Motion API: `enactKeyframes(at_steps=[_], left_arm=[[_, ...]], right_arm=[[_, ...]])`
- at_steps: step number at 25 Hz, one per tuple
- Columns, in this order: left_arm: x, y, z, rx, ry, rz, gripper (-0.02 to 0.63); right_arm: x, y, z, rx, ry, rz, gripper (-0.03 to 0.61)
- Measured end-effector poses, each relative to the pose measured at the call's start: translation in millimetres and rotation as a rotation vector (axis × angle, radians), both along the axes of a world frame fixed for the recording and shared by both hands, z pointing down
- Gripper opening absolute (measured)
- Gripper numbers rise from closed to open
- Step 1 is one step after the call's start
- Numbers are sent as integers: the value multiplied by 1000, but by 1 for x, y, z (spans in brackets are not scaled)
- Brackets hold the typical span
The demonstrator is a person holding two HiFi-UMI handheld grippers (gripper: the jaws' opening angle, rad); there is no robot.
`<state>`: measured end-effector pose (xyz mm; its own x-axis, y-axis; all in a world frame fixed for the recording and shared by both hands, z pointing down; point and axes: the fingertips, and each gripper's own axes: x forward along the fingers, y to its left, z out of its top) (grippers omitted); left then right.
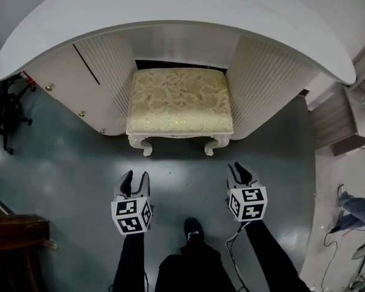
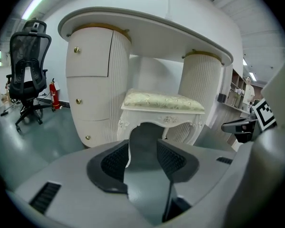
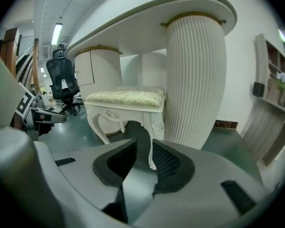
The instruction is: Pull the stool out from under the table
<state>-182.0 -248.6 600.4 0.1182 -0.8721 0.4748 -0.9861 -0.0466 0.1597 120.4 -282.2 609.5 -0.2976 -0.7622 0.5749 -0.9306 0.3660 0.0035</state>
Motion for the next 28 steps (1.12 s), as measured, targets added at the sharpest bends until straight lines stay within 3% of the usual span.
enactKeyframes(at_steps=[8, 16, 28], left_arm=[[-11, -24, 68, 14, 14, -17, 248], [-29, -59, 108, 9, 41, -84, 279], [-42, -125, 129, -8, 13, -87, 285]], right_arm=[[4, -27, 62, 22, -23, 59, 226], [13, -58, 104, -2, -110, 133, 307], [0, -110, 120, 44, -78, 101, 321]])
